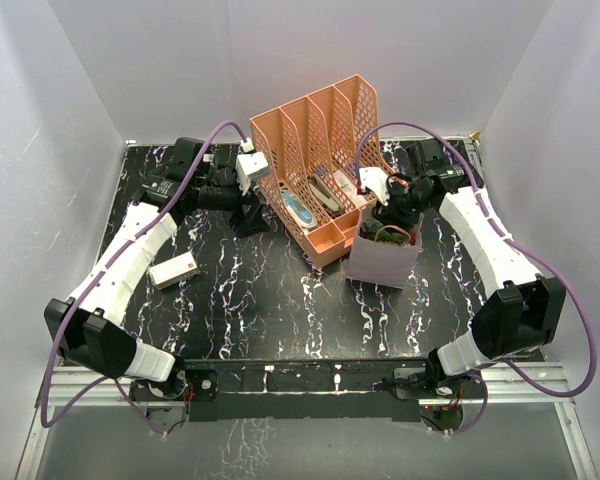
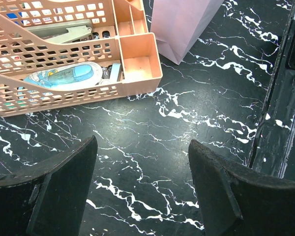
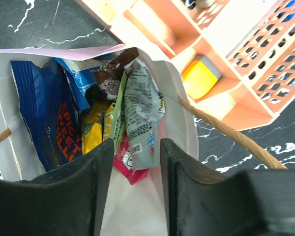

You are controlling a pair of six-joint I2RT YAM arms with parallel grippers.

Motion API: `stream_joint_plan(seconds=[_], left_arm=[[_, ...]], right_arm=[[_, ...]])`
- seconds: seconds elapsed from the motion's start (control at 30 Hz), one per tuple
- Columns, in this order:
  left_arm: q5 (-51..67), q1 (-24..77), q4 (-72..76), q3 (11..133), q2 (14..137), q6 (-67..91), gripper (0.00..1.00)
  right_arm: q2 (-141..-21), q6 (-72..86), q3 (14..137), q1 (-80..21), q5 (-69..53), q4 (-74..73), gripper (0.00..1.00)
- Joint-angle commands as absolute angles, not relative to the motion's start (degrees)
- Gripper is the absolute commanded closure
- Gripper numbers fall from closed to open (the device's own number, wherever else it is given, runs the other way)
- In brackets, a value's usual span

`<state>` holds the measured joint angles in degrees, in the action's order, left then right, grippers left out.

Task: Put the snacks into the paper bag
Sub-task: Place the snack in the paper bag, then reset both arms

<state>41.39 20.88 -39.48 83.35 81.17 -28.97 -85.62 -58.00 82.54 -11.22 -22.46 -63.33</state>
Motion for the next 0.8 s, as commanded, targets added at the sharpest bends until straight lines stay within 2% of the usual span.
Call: stream_joint_plan(seconds=[0.0,0.2,0.3,0.5,0.77], left_arm=[[43.2,20.5,-39.4,82.8,79.2,-29.8,0.26],[43.3,20.5,-39.3,82.6,79.0,-29.8,0.26],[43.4,20.4,-39.4,82.7,78.8,-29.8,0.26],[43.3,20.5,-39.3,82.5,78.6,-29.8,0.26],[43.5,20.3,-39.2,82.1,78.6,-29.8,0.26]], right_arm=[[-82.8,-57.2,86.9,-11.1,-23.8,-63.2,0.51],[-82.6,-56.5,87.5,-11.1,-24.7,-62.6,0.51],[-82.8,-56.5,87.2,-11.1,-25.0,-62.3,0.59],[-83.9,-56.9,85.1,-11.1,-23.9,-61.7,0.80],[-84.0,-56.9,81.2,-11.1,-23.5,-60.5,0.87]])
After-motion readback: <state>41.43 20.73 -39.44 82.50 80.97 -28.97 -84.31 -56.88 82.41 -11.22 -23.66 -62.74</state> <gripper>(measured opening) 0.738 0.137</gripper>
